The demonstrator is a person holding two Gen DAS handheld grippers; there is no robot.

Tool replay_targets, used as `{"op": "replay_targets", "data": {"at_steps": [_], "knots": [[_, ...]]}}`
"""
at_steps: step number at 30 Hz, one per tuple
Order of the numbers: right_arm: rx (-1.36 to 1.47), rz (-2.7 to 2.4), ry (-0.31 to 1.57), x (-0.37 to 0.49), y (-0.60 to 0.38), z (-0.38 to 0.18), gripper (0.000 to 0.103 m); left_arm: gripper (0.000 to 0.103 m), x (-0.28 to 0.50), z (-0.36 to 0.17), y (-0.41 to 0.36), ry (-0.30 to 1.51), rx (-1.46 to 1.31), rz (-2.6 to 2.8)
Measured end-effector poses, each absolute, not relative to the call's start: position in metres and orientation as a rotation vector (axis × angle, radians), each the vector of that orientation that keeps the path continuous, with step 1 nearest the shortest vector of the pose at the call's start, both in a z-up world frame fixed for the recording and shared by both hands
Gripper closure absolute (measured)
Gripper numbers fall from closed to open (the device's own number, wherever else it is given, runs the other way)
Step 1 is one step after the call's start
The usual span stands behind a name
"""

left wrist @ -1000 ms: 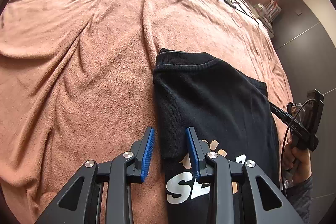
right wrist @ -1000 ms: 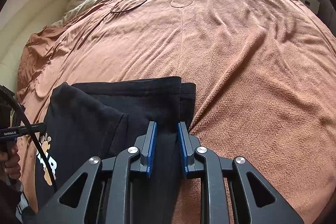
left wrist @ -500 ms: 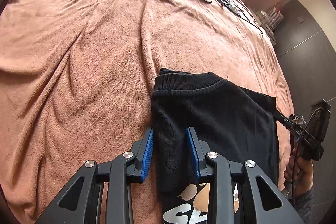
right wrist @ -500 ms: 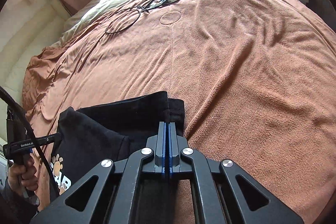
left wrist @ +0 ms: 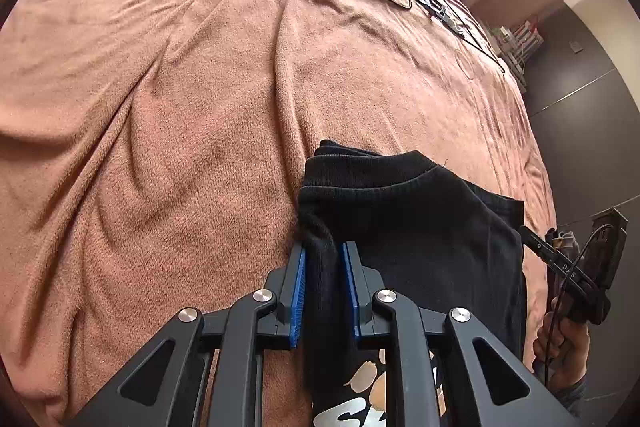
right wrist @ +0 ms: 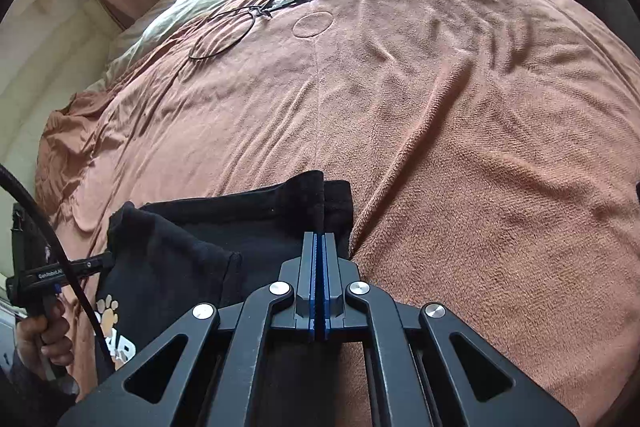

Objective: Fold small clothes

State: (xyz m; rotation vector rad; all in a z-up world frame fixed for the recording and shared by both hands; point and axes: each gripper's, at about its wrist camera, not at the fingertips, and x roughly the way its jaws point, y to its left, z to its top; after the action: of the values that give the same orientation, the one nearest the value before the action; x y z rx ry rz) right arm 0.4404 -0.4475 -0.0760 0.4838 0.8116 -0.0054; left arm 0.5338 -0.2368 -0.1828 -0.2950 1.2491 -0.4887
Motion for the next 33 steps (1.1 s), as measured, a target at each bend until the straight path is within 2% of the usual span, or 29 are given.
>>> {"op": "replay_targets", "data": {"at_steps": [6,8,10,11,27,28,30,33], "knots": [[0.587,0.088,0.824,0.429,-0.467,-0.082,0.1,0.081,0.53,-0.189,-0.225,1.281,-0.366,-0.515],[0.619,0.11,0.833,0.426,-0.474,-0.089,0.085,0.081,0.528,-0.189,-0.223,1.29,-0.379,-0.526],[0.634,0.117,0.829,0.422,-0.48,-0.094,0.049,0.078,0.526,-0.19,-0.222,1.297,-0.391,-0.542],[0.644,0.122,0.822,0.42,-0.482,-0.095,0.046,0.075,0.524,-0.19,-0.221,1.303,-0.399,-0.551],[0.853,0.37,0.853,0.432,-0.508,-0.129,0.046,0.073,0.516,-0.202,-0.209,1.33,-0.533,-0.612],[0.86,0.384,0.849,0.437,-0.509,-0.132,0.048,0.073,0.518,-0.204,-0.21,1.329,-0.548,-0.614],[0.88,0.417,0.852,0.45,-0.509,-0.136,0.06,0.073,0.524,-0.205,-0.214,1.322,-0.574,-0.615],[0.885,0.458,0.861,0.467,-0.506,-0.144,0.062,0.073,0.534,-0.203,-0.221,1.306,-0.575,-0.608]]}}
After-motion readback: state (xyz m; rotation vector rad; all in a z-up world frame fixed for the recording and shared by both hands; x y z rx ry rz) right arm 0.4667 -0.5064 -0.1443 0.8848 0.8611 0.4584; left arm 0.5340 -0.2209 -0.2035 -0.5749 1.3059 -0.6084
